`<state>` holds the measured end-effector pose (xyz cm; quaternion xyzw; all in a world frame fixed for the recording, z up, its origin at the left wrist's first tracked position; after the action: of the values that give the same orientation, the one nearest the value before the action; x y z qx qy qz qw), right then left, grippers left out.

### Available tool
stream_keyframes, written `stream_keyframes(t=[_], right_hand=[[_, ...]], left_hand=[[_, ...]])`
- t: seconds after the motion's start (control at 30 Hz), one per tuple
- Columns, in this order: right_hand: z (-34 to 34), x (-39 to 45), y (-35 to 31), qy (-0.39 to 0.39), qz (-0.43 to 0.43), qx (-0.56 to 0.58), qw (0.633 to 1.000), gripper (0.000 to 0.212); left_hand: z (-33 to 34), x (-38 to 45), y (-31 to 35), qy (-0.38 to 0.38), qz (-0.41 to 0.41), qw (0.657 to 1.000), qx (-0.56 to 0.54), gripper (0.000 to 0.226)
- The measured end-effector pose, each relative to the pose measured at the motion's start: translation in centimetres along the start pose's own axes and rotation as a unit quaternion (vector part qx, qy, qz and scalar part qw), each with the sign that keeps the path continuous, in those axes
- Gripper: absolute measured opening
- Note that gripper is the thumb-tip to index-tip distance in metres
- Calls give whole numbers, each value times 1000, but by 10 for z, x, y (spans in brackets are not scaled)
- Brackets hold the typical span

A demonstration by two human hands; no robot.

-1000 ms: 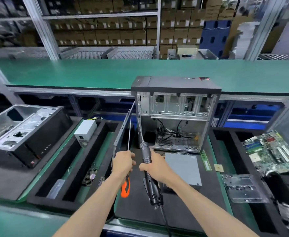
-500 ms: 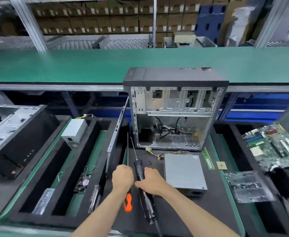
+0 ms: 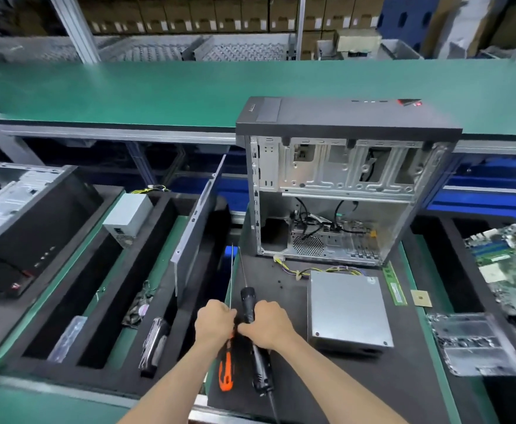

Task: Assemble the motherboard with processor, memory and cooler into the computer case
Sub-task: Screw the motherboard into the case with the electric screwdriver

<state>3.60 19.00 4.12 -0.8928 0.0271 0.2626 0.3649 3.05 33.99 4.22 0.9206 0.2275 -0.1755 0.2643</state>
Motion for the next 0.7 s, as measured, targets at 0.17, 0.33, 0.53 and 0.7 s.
stream_keyframes(t=[0.17, 0.33, 0.53, 0.7], right_hand=[[5, 4, 10, 17, -8, -56, 998, 40], [11, 11, 17, 20, -17, -80, 996, 49], [12, 17, 17, 14, -15, -102, 995, 54], [5, 18, 16, 5, -7, -110, 994, 54]], left_hand=[[4, -2, -3, -3, -11, 1000, 9, 22], [8, -4, -5, -8, -24, 999, 36, 31], [8, -5, -4, -10, -30, 998, 51, 35], [8, -6, -2, -22, -38, 996, 73, 38]])
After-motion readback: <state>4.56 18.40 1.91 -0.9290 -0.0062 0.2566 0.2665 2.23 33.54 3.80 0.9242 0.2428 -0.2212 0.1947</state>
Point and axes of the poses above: each hand's wrist, its own x-axis towards the middle knuckle, its own z-axis out of the palm, y = z × x, the point moved 10 cm from there along x, towards the middle knuckle, and after that the axes turned 11 degrees about x, right-handed, at the moved point
